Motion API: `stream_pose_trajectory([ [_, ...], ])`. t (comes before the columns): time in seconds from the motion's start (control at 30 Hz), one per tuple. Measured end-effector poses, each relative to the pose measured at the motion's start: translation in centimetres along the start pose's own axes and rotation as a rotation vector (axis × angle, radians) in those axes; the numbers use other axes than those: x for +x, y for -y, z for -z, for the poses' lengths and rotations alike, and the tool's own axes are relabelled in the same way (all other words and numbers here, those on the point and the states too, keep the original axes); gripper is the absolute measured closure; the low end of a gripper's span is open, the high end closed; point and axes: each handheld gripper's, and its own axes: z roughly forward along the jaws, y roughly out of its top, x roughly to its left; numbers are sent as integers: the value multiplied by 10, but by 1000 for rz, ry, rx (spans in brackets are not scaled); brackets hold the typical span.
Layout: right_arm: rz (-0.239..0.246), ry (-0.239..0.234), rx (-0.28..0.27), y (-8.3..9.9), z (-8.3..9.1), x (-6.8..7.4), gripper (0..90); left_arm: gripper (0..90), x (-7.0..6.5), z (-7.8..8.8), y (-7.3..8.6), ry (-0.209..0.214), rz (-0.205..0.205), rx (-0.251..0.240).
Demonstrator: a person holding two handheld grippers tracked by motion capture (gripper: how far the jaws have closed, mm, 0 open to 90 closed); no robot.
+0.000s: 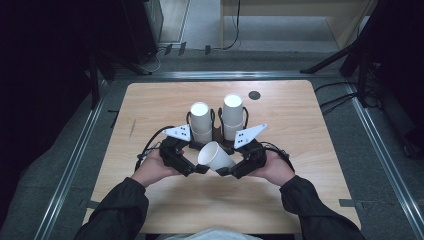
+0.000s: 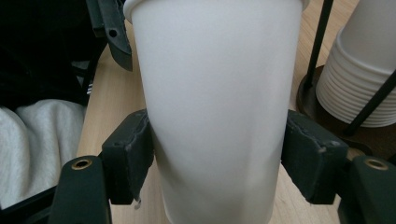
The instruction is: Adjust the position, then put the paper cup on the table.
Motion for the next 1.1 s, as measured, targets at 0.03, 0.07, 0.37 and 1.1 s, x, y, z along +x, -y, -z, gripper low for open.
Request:
stream_pose_trajectory([
  [0.03,3,-2,-2,-1,-1,0,302,91,0,1,1,-3,6,-8],
  [0.07,-1,-6,-5,-1,-1,0,302,91,0,1,1,-1,13,-10],
  [0.37,-9,-21,-30,-3,-1,1,302,91,0,-4,1,27,37,-42],
  [1.1,-11,-65,-44,-6,-8,5,302,132,-6,-8,-1,54,33,-110],
])
